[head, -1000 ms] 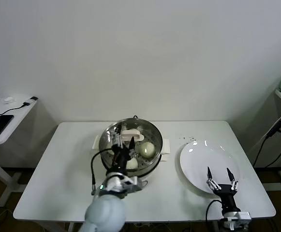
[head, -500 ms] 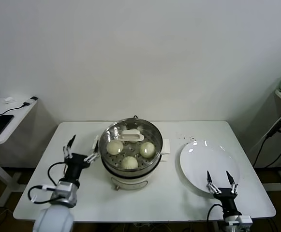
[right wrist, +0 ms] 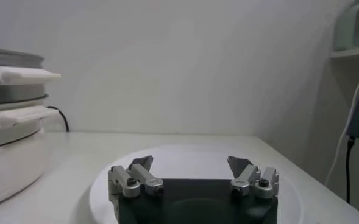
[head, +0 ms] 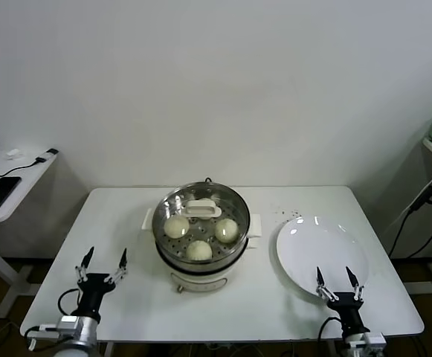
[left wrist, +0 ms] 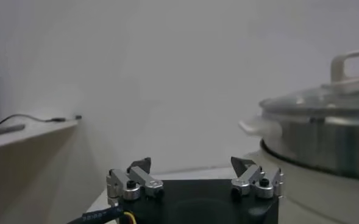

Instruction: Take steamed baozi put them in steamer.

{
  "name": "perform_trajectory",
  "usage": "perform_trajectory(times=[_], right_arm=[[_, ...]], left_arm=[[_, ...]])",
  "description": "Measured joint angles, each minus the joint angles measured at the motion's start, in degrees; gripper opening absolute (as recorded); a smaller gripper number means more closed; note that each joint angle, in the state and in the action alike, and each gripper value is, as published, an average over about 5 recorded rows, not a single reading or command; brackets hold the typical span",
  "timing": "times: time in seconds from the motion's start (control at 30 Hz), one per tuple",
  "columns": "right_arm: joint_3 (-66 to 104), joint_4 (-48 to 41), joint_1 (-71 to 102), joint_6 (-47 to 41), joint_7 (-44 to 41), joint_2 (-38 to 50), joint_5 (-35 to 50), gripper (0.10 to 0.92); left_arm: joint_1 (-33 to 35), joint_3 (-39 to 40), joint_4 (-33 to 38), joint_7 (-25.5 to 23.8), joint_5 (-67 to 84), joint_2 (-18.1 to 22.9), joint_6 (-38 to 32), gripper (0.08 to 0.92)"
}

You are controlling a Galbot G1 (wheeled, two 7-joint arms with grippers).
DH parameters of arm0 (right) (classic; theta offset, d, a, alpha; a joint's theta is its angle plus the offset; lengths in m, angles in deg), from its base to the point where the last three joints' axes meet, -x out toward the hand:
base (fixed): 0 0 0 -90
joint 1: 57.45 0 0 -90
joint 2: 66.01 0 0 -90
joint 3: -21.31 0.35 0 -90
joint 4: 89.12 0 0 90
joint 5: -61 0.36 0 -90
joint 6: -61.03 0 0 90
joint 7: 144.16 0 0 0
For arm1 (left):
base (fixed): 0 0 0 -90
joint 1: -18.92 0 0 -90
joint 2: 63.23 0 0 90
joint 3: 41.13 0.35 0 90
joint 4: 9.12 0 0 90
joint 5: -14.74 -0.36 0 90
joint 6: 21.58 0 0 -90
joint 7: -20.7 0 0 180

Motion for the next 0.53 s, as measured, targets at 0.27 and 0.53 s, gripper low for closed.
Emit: perform_trajectory(times=[0.27, 0.53], right_arm=[[-0.49, -0.12, -0.11, -0.22, -0.05, -0.11, -0.37, 0.823], [-0.53, -0.19, -0.16, -0.28, -0.13, -0.04, -0.53, 0.823]], left_arm=[[1.25, -0.02, -2.86, -0.14, 1.58, 0.05, -4.31, 0.823], [1.64, 0.3, -3.81, -0.22, 2.3, 0.12, -6.05, 0.823]])
